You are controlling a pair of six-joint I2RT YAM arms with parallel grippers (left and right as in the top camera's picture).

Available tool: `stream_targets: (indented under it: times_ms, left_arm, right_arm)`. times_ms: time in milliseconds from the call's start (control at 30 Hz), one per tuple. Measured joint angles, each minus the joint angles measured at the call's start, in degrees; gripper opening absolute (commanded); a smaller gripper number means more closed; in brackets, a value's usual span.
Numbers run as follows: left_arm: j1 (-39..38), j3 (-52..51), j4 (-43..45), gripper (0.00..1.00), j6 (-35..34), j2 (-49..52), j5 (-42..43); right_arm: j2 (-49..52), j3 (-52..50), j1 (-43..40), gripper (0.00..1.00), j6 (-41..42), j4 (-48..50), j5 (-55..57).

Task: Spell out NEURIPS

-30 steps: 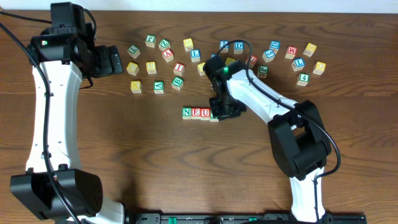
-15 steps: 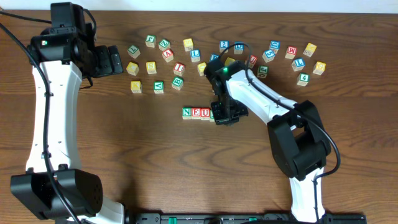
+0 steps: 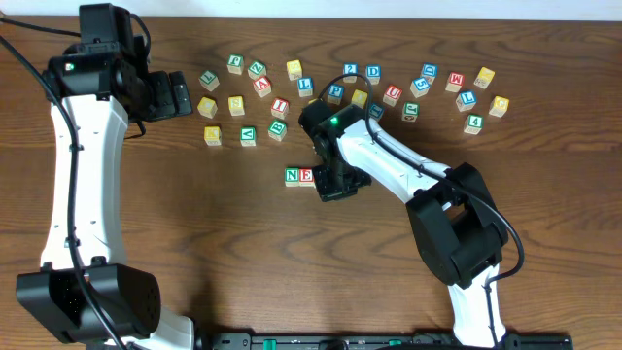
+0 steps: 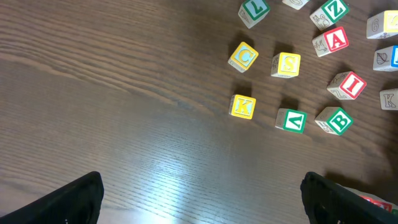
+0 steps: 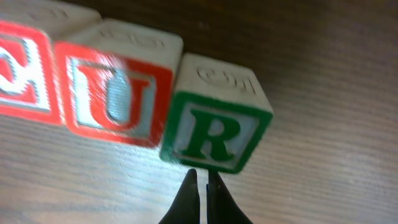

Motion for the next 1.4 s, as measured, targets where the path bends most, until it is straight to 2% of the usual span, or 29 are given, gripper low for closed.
stream_targets:
  times_ms: [900,1167,1400]
  left_arm:
    - [0.0,0.0,0.0,1.0,0.0,0.0,0.0]
    - [0.0,0.0,0.0,1.0,0.02,0.0,0.0]
    - [0.0,0.0,0.0,1.0,0.02,0.0,0.02]
  right_arm:
    - [-0.17,0.0,0.07,0.01,0.02,2.12,-0.87]
    - [-6.08,0.02,-0.87,0.01,0.0,3.74,-1.38]
    - [-9.9,0.07,-5.7,0.02,0.0,5.7,-1.46]
